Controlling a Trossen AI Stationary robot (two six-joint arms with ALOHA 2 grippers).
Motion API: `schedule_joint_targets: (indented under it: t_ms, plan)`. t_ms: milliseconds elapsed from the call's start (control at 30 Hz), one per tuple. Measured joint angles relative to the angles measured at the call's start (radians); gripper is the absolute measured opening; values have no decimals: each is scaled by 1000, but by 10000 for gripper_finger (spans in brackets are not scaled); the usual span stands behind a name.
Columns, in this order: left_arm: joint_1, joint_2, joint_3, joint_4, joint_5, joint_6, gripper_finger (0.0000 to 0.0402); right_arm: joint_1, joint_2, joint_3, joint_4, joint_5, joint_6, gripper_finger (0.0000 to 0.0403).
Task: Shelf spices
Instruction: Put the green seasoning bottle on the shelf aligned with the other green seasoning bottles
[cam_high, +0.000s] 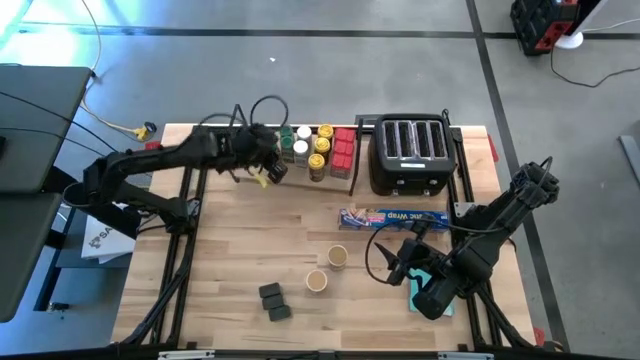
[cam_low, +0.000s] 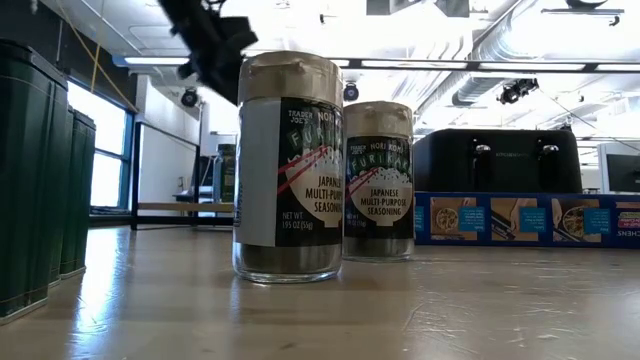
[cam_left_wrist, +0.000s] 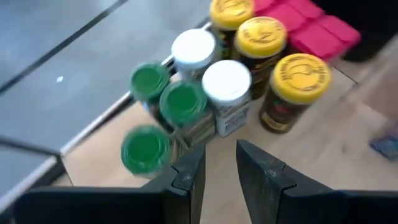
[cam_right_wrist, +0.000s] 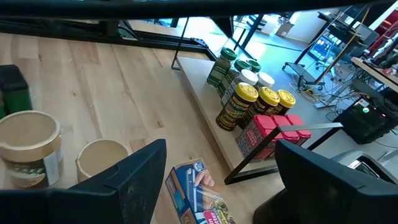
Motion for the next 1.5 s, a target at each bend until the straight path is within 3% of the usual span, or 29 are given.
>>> schedule_joint_targets:
  t_ms: [133,267,467,600,1067,1500]
  plan:
    - [59,91,155,-126,122,124,99,-15,0,0,-2,-4,0,296]
    - [135,209,258,-264,179,171,141,-28,0,0,-4,-13,0,296]
    - [234,340,309,-373,250,189,242,-28,0,0,-7,-36,0,296]
    - [263,369,320,-395,243,196,284,-28,0,0,-7,-38,0,296]
    - [242,303,318,-397,139,180,290,-28,0,0,-7,-37,0,296]
    - [289,374,314,-382,137,179,289,-28,0,0,-6,-43,4,296]
